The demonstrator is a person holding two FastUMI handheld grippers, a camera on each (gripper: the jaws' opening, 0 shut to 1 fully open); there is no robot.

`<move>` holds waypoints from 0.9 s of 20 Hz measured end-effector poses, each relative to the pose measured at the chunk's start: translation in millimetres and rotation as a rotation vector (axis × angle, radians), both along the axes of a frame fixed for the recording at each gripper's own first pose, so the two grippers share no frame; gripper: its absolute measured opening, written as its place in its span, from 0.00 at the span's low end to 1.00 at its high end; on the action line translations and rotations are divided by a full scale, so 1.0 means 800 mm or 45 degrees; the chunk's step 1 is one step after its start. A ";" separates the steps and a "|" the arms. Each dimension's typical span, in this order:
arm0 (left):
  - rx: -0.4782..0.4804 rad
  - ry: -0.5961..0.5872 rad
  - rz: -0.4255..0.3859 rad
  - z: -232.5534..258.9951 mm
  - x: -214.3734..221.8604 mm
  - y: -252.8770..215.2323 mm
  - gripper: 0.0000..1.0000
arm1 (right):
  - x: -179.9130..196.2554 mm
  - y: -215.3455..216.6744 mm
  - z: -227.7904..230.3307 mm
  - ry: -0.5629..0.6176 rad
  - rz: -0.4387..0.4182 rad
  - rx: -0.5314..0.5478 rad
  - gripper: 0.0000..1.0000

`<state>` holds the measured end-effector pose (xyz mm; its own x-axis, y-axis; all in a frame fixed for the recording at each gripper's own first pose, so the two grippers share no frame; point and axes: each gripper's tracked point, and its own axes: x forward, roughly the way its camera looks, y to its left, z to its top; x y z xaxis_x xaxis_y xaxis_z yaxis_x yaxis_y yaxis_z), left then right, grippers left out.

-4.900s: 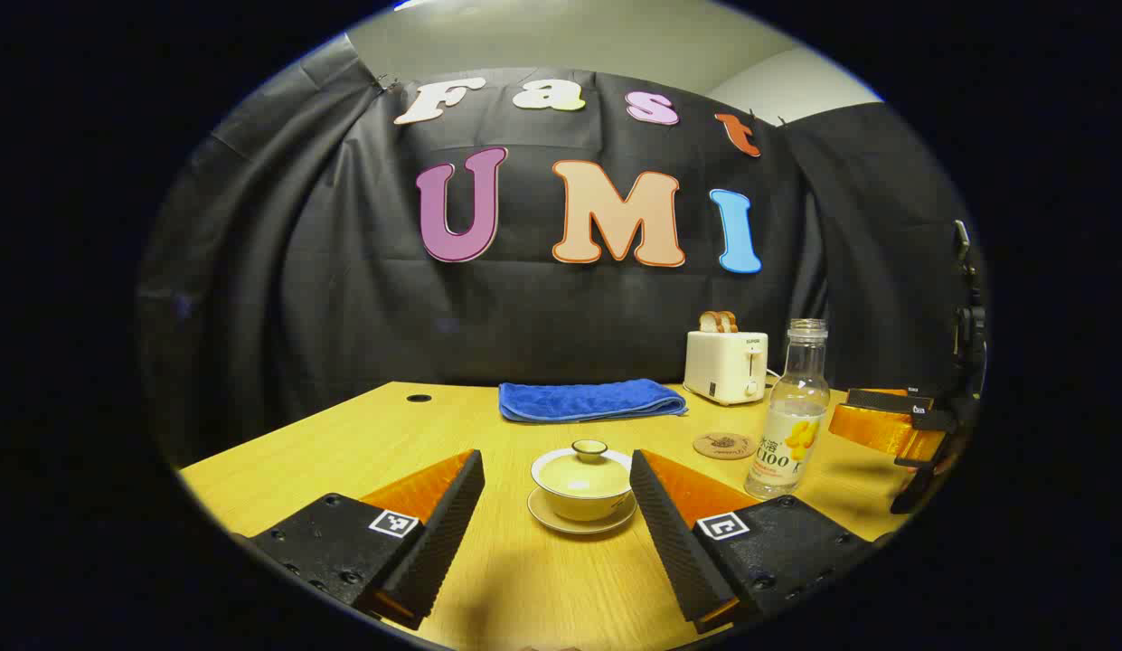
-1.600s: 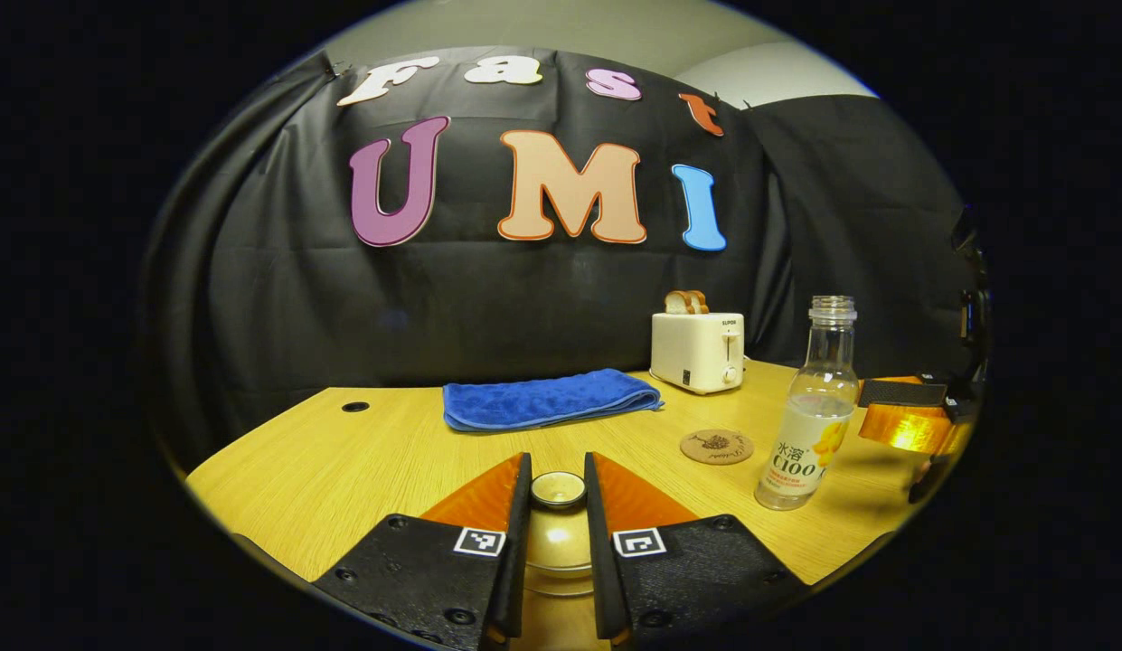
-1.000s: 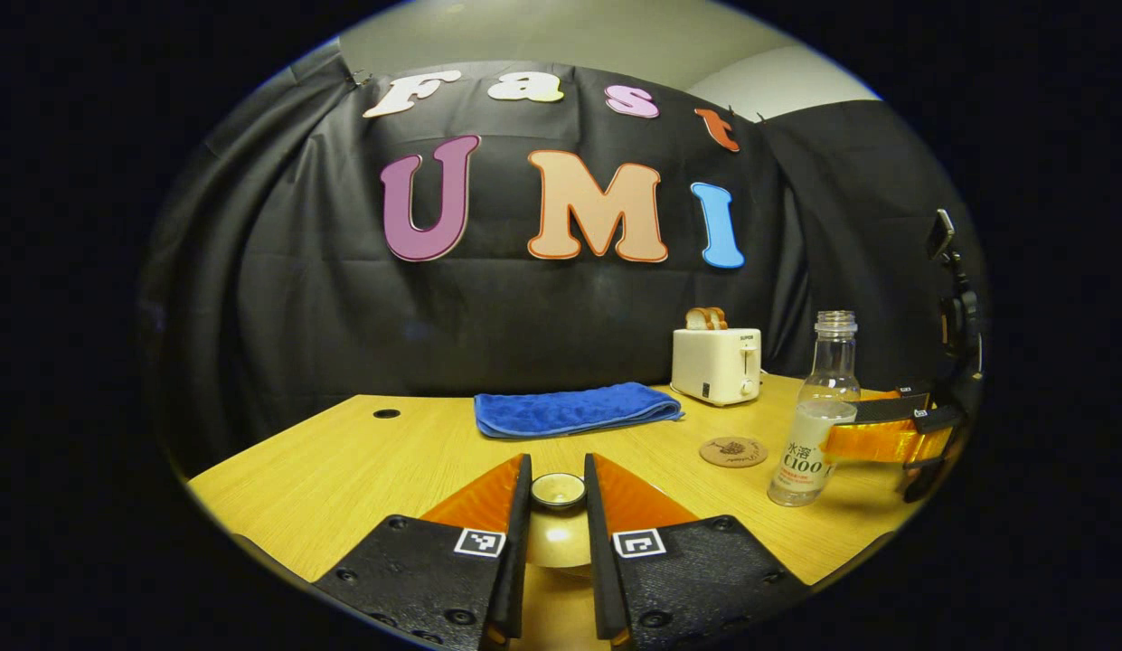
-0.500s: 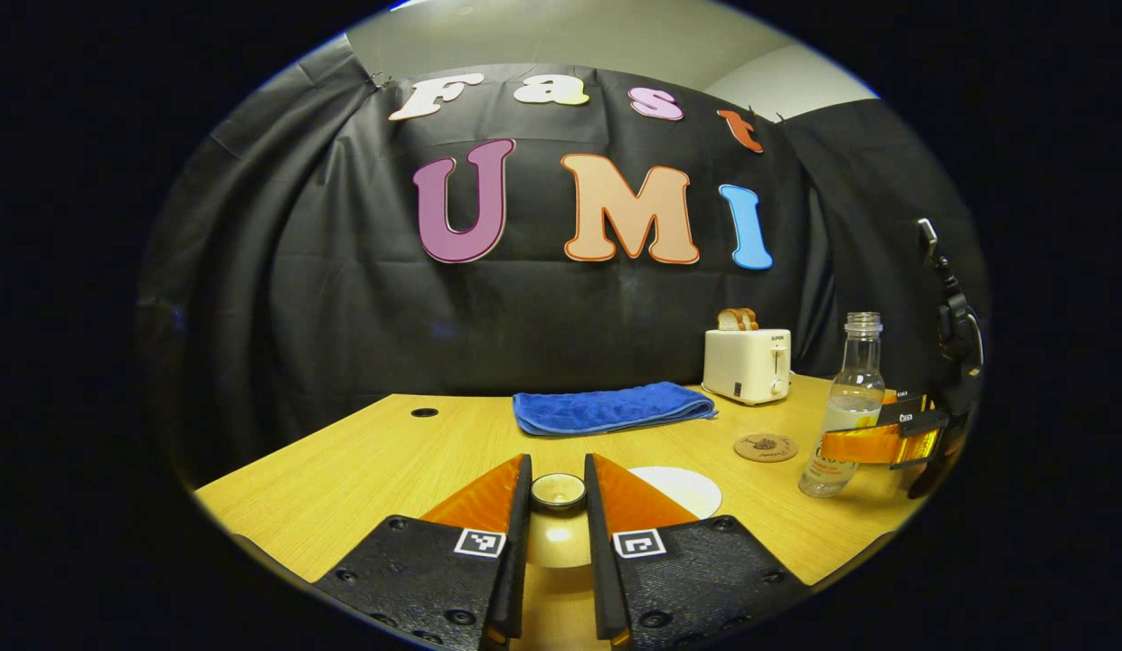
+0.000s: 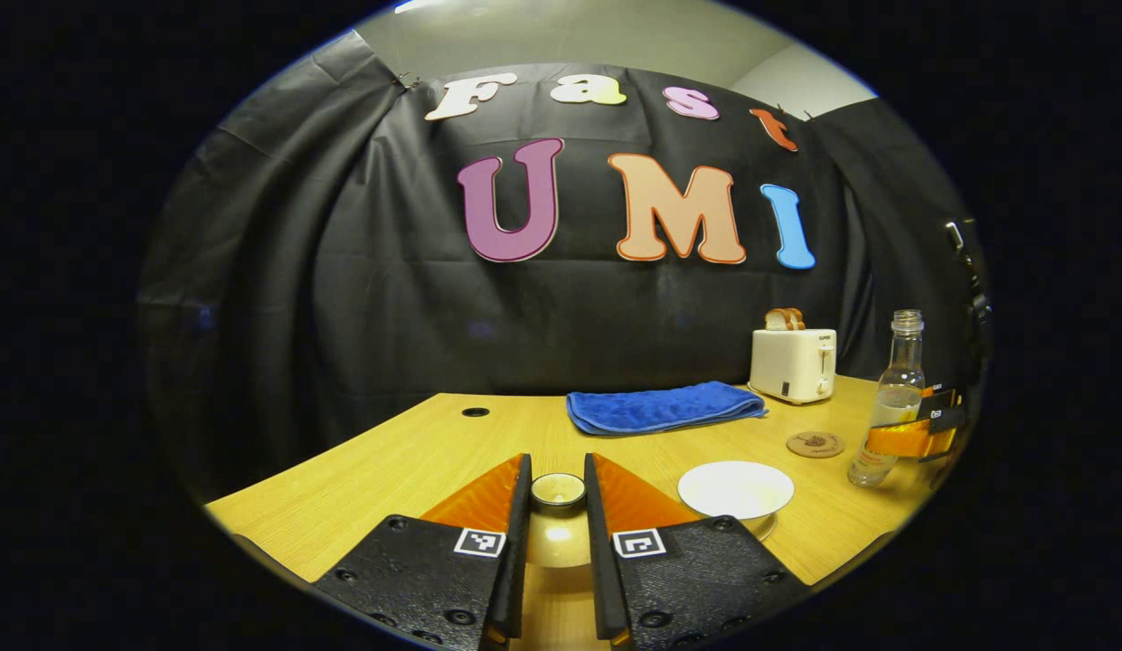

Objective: Open the teacup lid with one hand, grasp the water bottle and pour water into the teacup with the other hand; after pouring, place the water bottle on the coaster and then close the teacup lid.

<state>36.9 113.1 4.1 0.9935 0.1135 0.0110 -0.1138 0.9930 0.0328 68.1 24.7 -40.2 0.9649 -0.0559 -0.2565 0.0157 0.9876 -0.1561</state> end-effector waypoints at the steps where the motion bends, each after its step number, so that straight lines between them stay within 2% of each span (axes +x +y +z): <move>1: -0.001 0.000 0.007 0.000 0.000 0.001 0.28 | -0.002 0.001 0.000 0.010 0.008 -0.014 0.78; 5: 0.001 0.000 0.008 -0.001 0.001 0.001 0.29 | 0.003 0.004 0.022 0.015 0.029 -0.170 0.79; 11: 0.001 -0.001 0.007 0.001 0.001 0.001 0.29 | 0.025 0.012 0.038 0.062 0.088 -0.613 0.79; 18: 0.000 -0.001 0.010 0.000 0.000 0.001 0.27 | 0.052 0.064 0.028 0.114 0.202 -0.891 0.78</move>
<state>37.0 114.0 4.0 0.9925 0.1216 0.0114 -0.1219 0.9920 0.0325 109.3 75.7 -17.6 0.9521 -0.0968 -0.2902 -0.1622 0.6447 -0.7470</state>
